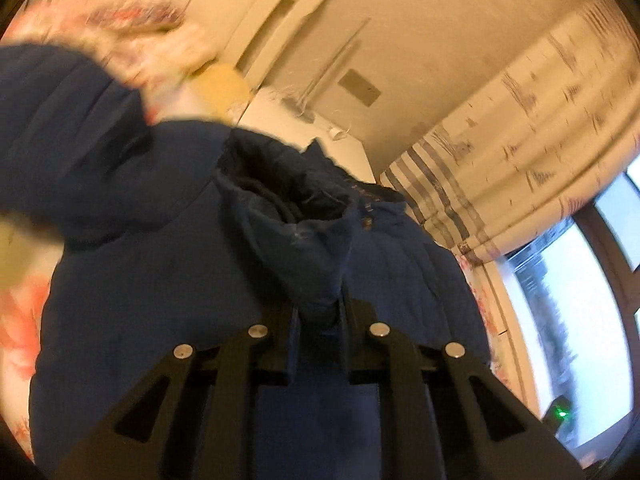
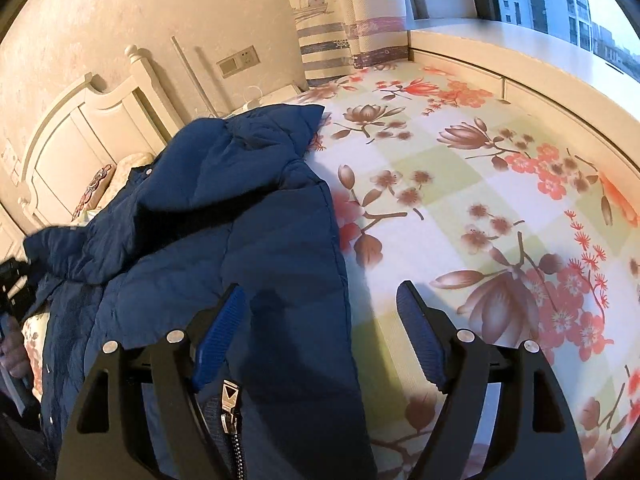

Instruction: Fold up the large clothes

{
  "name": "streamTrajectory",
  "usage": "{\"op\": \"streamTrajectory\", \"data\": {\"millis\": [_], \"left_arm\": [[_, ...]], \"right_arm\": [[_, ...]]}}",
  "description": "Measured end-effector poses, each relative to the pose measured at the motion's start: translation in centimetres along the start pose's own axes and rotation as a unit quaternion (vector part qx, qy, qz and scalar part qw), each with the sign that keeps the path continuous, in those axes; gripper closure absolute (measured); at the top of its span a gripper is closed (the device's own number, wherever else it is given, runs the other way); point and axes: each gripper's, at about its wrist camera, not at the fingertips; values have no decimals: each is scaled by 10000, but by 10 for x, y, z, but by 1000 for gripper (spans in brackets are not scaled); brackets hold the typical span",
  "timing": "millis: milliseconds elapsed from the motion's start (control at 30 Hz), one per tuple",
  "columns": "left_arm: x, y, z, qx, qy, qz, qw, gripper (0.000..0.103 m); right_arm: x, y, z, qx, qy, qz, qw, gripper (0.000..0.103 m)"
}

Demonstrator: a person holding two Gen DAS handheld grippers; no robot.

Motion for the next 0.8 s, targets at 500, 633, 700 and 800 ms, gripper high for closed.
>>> {"op": "streamTrajectory", "data": {"millis": [500,633,700,800], "left_arm": [[-14,56,27,2041,-456,-1838,9605,41],[23,54,22,1920,-1240,-1721,9582,21],[37,32,16,1345,-1693,-1926,9572,17],[25,-4,12,623,-1799,-2135,9582,17]], "right_arm": [[-3,-3,0,-32,116,176,9998,27],[-6,-4,-1,-60,184,253,9995,26],[-6,-4,-1,-62,187,258,9995,26],[-6,-4,-1,-63,190,260,9995,26]]}}
Point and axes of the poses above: each gripper's, at about its wrist camera, not at the fingertips, and y roughly against the way its jaws point, x to its right, z to its underside, and after that the axes turned 2 degrees about z, right-handed
